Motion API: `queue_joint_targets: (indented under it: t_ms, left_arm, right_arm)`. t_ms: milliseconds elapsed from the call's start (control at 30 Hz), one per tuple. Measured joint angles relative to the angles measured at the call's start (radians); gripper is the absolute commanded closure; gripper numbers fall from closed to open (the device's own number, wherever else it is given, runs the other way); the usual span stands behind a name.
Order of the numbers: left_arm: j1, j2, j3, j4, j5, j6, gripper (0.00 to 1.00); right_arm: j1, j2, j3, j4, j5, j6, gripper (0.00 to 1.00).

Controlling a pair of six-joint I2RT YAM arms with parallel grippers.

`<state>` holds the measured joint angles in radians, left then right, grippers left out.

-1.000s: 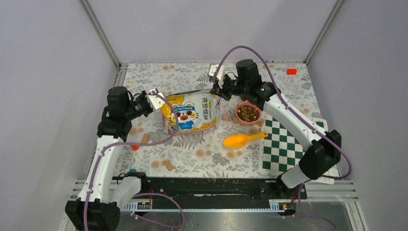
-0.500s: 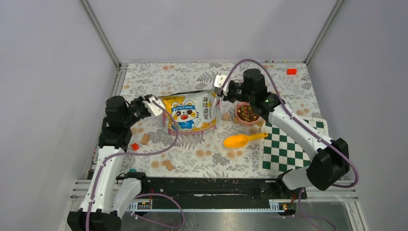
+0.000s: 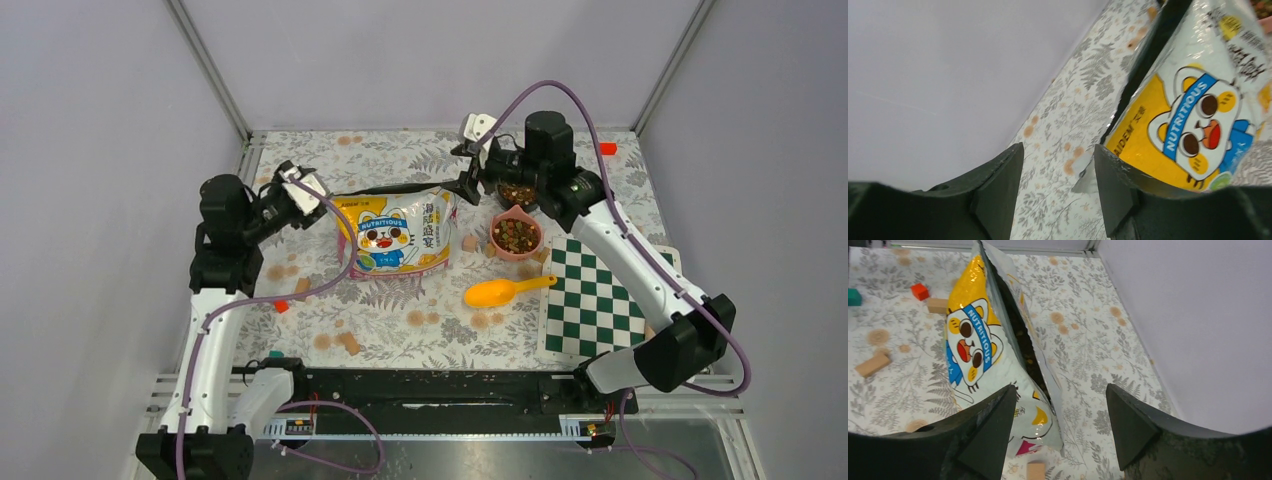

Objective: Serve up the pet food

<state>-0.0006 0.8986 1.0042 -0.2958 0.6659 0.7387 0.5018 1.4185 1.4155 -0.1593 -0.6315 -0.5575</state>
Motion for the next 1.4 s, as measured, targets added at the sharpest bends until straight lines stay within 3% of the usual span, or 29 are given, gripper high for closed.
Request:
queue_joint_targets:
  t_ms: [367, 667, 1400]
  left_arm:
    - [-0.076, 0.093, 0.054, -0.089, 0.130, -0.015, 0.40]
    - [-0.126, 0.165, 0.084, -0.126, 0.142, -0.009, 0.40]
    - [-0.138, 0.219, 0.183, -0.315, 0.025, 0.209, 0.44]
  right_arm:
    - [0.005, 0.146, 0.109, -0.113, -0.128, 0.035, 0.26]
    - [0.009, 0.246, 0.212, -0.258, -0.146, -0.039, 0.53]
    - [0.072, 0.264, 0.306, -0.488, 0.049, -0.339, 0.66]
